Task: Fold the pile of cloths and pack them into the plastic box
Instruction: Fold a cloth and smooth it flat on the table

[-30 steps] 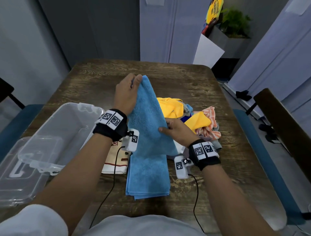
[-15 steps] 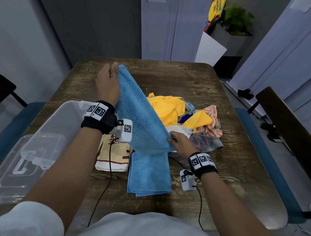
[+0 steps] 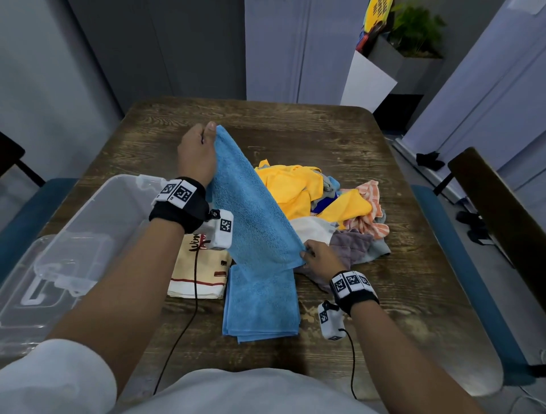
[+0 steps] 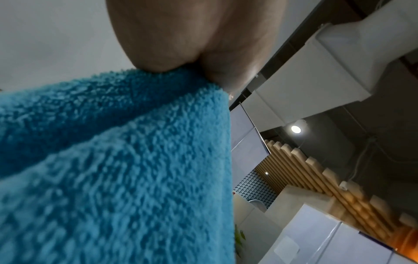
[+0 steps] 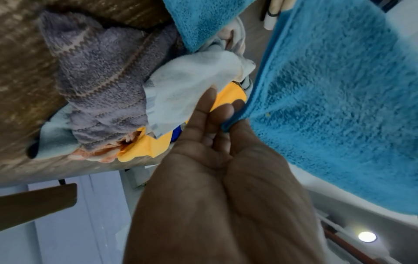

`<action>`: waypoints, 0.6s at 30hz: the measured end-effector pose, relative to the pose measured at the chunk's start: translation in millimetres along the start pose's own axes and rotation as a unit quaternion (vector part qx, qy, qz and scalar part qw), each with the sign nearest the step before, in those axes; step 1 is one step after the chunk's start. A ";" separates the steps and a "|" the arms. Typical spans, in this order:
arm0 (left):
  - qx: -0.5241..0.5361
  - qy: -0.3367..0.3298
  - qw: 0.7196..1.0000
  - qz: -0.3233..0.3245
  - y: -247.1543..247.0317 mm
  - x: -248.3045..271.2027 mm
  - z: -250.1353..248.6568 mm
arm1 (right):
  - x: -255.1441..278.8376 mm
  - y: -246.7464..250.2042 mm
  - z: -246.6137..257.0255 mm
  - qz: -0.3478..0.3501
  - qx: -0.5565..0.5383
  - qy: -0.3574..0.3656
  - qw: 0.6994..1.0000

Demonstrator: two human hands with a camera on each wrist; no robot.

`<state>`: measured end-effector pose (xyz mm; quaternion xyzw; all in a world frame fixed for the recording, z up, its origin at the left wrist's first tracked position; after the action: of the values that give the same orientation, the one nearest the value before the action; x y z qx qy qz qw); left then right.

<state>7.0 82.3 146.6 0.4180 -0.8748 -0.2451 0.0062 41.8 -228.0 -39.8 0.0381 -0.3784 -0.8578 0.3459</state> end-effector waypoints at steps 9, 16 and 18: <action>-0.132 0.016 0.981 0.140 -24.7 18.0 50.5 | 15.5 1.3 10.9 -0.005 -0.318 -0.064 0.946; -0.113 -0.015 0.978 0.175 -50.1 58.5 52.3 | 15.0 4.6 28.1 0.009 -0.413 -0.063 0.908; -0.120 -0.043 0.968 0.215 -64.5 73.1 53.4 | 11.2 3.9 34.8 0.019 -0.418 -0.055 0.907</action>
<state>-5.2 17.0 57.5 0.2050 -0.9080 -0.3585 0.0714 24.1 -215.1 -10.3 -0.1645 -0.0044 -0.9314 0.3245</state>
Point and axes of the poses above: each hand's wrist, its own x-axis away from the middle knuckle, its own y-axis out of the back of the hand, z = x × y, the point moved 4 cm from there along -x, towards the middle knuckle, and after that the axes turned 7 degrees about y, right-handed, at the moved point
